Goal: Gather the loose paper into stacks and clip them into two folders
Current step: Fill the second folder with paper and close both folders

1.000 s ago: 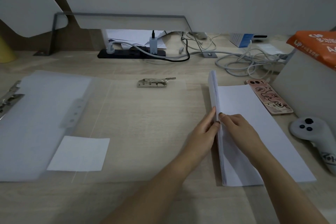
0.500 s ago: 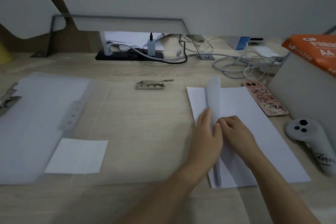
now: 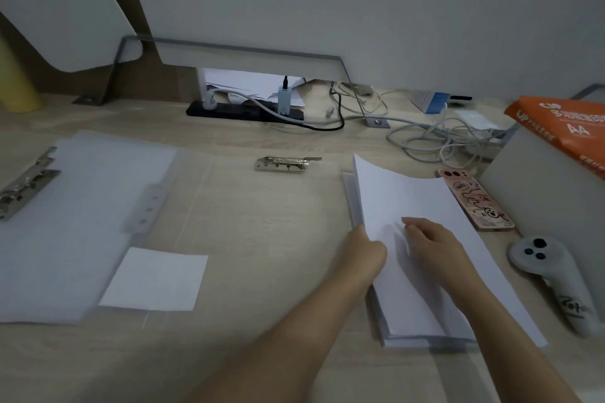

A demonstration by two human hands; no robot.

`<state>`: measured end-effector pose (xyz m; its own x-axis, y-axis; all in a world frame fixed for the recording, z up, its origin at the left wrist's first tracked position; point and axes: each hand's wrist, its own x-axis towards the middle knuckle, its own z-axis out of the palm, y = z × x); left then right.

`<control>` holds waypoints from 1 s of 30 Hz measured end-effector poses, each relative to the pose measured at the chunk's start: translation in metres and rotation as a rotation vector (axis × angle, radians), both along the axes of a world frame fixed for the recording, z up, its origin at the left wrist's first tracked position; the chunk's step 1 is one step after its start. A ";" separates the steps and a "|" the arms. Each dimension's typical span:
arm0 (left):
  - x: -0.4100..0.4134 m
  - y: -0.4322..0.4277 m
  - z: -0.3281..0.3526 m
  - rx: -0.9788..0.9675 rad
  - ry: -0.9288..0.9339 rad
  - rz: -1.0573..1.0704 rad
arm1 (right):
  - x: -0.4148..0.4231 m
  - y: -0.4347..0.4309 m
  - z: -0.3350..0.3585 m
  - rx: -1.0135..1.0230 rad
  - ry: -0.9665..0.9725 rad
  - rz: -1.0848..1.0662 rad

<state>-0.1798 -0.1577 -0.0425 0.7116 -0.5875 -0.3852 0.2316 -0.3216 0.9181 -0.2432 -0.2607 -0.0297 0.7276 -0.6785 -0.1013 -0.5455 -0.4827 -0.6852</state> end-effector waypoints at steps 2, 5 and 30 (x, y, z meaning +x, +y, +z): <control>0.003 0.012 0.013 -0.054 0.002 0.013 | -0.005 -0.008 0.006 -0.064 -0.029 -0.102; 0.019 0.033 0.027 -0.149 -0.004 0.034 | -0.014 -0.019 0.021 -0.102 -0.116 -0.222; 0.132 0.207 -0.011 0.227 -0.188 0.204 | 0.082 0.093 -0.017 0.283 -0.129 -0.151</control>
